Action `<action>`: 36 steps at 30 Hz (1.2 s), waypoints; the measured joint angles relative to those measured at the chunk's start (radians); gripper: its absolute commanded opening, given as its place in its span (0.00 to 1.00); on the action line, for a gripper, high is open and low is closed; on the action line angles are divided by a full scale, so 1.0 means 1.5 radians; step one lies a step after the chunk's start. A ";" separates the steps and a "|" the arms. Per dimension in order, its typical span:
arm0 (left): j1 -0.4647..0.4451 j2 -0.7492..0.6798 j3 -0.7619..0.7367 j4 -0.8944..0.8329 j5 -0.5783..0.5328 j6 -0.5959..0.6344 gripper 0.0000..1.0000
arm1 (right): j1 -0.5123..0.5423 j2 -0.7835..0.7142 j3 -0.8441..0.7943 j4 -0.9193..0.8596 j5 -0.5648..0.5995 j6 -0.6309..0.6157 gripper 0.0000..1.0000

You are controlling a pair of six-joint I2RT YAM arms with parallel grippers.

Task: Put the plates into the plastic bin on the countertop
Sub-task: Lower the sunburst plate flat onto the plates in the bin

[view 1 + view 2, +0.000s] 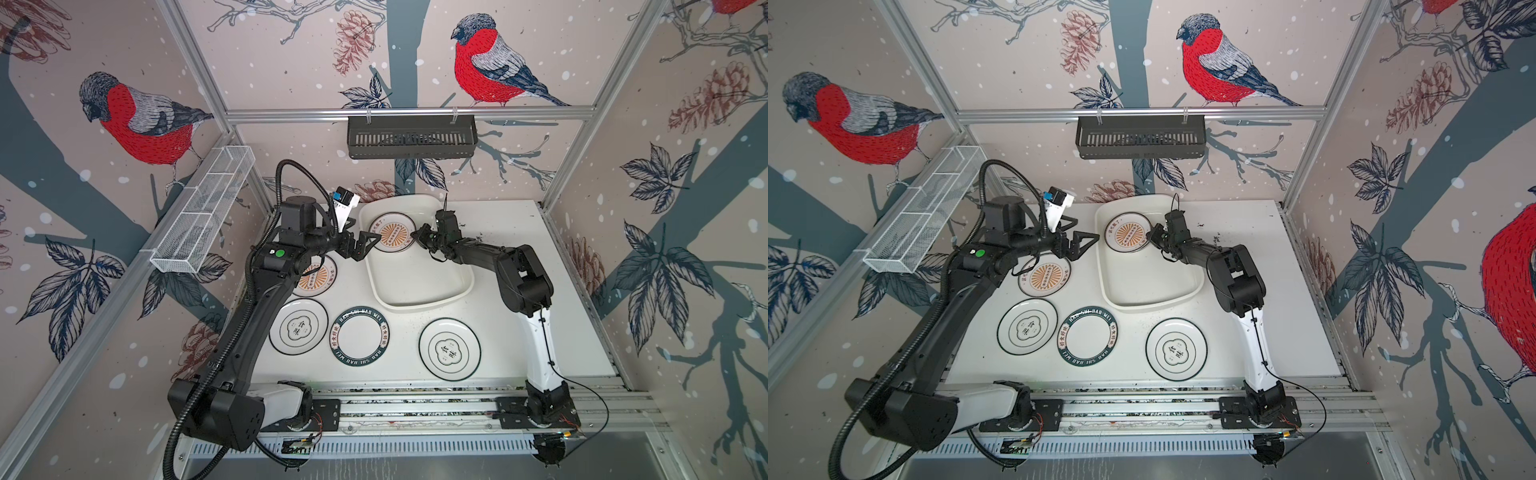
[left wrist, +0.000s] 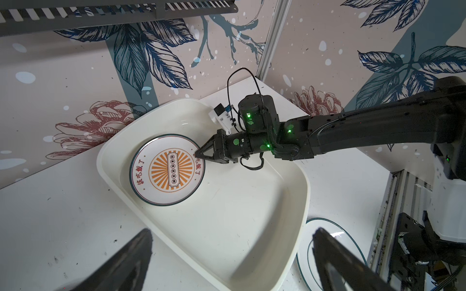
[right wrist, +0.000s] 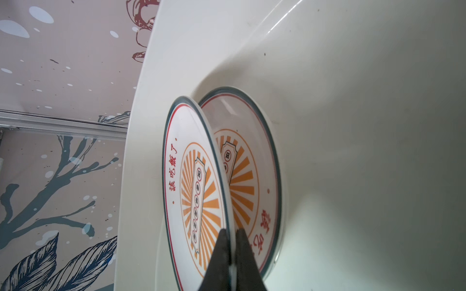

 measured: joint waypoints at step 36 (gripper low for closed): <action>0.000 0.010 0.004 -0.002 0.001 -0.003 0.98 | -0.019 0.026 0.021 -0.001 0.001 0.031 0.17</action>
